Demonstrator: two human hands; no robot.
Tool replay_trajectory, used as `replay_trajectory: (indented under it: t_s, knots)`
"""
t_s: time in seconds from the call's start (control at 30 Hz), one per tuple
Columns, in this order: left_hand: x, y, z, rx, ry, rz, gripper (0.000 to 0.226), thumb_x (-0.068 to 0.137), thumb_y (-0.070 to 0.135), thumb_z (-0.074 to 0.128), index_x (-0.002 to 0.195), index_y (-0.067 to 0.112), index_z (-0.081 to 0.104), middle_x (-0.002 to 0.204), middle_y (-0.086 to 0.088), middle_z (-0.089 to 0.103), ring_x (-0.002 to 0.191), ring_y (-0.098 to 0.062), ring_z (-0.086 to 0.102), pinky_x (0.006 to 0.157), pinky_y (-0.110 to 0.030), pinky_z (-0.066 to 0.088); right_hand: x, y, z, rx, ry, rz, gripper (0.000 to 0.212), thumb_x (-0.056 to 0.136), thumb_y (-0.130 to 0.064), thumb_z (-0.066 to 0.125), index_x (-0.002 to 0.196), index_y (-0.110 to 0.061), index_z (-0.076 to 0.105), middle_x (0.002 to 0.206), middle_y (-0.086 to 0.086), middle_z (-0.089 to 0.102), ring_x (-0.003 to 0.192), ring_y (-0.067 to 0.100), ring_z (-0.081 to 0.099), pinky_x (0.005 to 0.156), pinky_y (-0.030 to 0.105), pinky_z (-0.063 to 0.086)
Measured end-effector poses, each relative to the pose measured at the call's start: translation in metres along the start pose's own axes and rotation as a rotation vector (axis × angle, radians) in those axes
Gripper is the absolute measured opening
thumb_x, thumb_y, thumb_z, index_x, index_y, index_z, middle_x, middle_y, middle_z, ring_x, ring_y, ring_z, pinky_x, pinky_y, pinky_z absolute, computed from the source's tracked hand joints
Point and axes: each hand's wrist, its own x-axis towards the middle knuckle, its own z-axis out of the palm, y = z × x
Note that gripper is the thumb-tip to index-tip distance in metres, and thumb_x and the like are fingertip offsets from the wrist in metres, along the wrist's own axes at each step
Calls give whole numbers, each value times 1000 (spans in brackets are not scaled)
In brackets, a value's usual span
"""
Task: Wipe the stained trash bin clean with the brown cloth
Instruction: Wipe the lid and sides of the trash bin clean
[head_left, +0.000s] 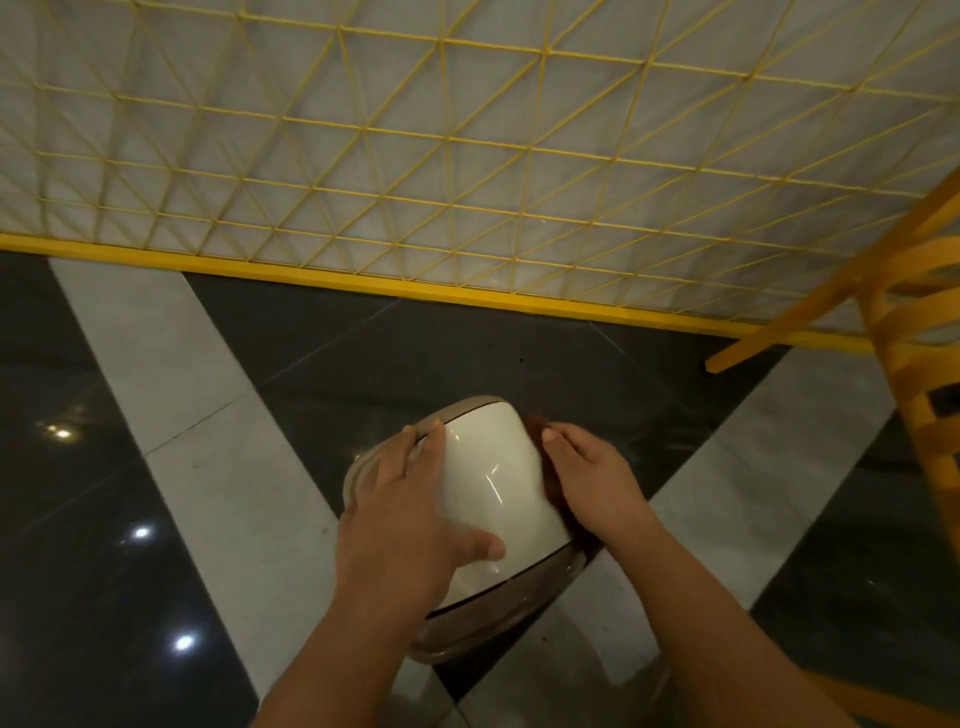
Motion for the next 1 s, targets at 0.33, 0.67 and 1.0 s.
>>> replay_trajectory:
  t_s: [0.33, 0.67, 1.0]
  knots:
    - [-4, 4, 6, 5, 86, 3, 120, 50, 77, 68, 140, 43, -2, 151, 12, 16, 140, -22, 22, 107, -49, 36, 23, -19, -4, -25, -60, 21, 30, 98, -48, 35, 110, -34, 58, 95, -13, 55, 84, 3, 49, 76, 26, 37]
    - [-2, 3, 4, 11, 77, 19, 122, 50, 75, 71, 142, 42, -2, 153, 12, 13, 141, -24, 20, 107, -49, 34, -27, 30, -12, -25, 90, 52, 24, 97, -47, 36, 85, -43, 56, 88, -22, 55, 81, 0, 52, 65, 15, 36]
    - [-1, 4, 10, 15, 169, 18, 119, 48, 80, 67, 139, 41, 2, 149, 7, 26, 136, -21, 30, 109, -47, 33, -30, -18, 28, -354, 263, -366, 35, 96, -40, 39, 126, -32, 55, 122, -9, 59, 109, 4, 51, 100, 34, 44]
